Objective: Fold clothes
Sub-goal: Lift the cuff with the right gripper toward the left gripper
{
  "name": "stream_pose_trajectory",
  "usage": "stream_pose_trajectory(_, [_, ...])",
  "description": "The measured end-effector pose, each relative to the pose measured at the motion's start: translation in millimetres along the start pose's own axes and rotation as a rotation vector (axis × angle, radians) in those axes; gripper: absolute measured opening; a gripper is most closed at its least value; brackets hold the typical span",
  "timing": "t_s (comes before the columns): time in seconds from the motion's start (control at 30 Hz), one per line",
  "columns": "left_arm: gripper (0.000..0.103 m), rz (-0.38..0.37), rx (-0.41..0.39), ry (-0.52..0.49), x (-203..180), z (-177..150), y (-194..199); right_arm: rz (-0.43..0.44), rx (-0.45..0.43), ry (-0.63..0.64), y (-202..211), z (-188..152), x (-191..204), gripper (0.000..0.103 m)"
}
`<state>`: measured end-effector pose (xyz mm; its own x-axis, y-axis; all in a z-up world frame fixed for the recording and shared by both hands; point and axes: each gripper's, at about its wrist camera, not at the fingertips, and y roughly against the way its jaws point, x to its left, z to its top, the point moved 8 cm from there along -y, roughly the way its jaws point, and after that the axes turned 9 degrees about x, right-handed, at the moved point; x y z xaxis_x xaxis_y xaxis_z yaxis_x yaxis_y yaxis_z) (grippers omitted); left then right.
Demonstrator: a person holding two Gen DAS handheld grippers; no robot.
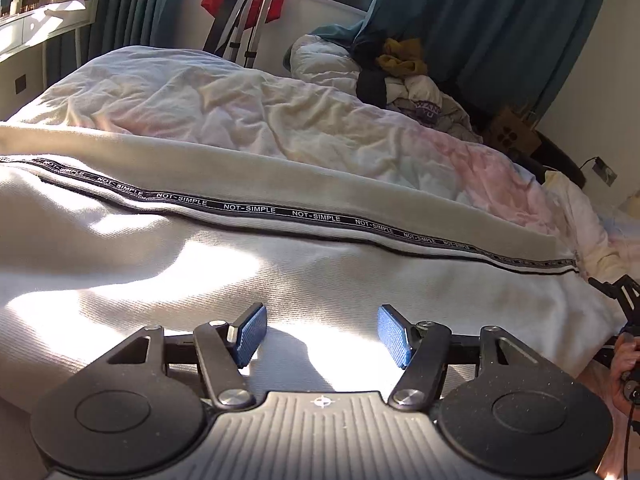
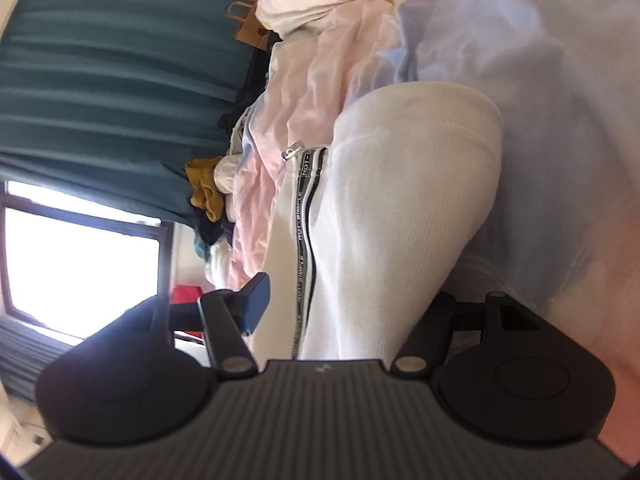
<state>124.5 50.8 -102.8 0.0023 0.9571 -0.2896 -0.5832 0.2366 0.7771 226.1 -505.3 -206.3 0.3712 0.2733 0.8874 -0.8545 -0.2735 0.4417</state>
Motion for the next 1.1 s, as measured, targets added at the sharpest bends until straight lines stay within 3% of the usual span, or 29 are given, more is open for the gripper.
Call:
stream_pose_trajectory(0.07, [0.063, -0.003, -0.003, 0.006, 1, 5, -4, -0.045, 0.005, 0.034, -6, -1, -3, 0.059])
stream_pose_trajectory(0.13, [0.063, -0.005, -0.005, 0.014, 2, 9, -5, -0.079, 0.005, 0.061, -10, 0, -5, 0.043])
stream_pose_trajectory(0.17, [0.063, -0.008, -0.005, 0.02, 3, 10, -5, -0.092, -0.002, 0.076, -10, 0, -5, 0.027])
stream_pose_trajectory(0.27, [0.062, -0.008, -0.019, 0.032, 6, 15, -1, -0.103, -0.036, 0.141, -4, 0, 6, 0.014])
stream_pose_trajectory(0.37, [0.062, 0.0, -0.041, 0.021, 7, 20, 7, -0.119, -0.086, 0.273, 9, -5, 37, 0.013])
stream_pose_trajectory(0.47, [0.062, -0.007, -0.063, 0.014, 7, 23, 17, -0.073, -0.148, 0.406, 28, -17, 87, 0.012])
stream_pose_trajectory(0.7, [0.063, -0.072, -0.097, 0.029, 8, 29, 33, 0.006, -0.22, 0.716, 55, -79, 203, 0.012])
stream_pose_trajectory(0.93, [0.063, -0.107, -0.187, 0.134, 39, 48, 62, 0.102, -0.207, 1.077, 55, -192, 284, 0.012])
stream_pose_trajectory(1.1, [0.063, -0.131, -0.25, 0.268, 78, 57, 85, 0.064, -0.159, 1.357, 29, -284, 277, 0.012])
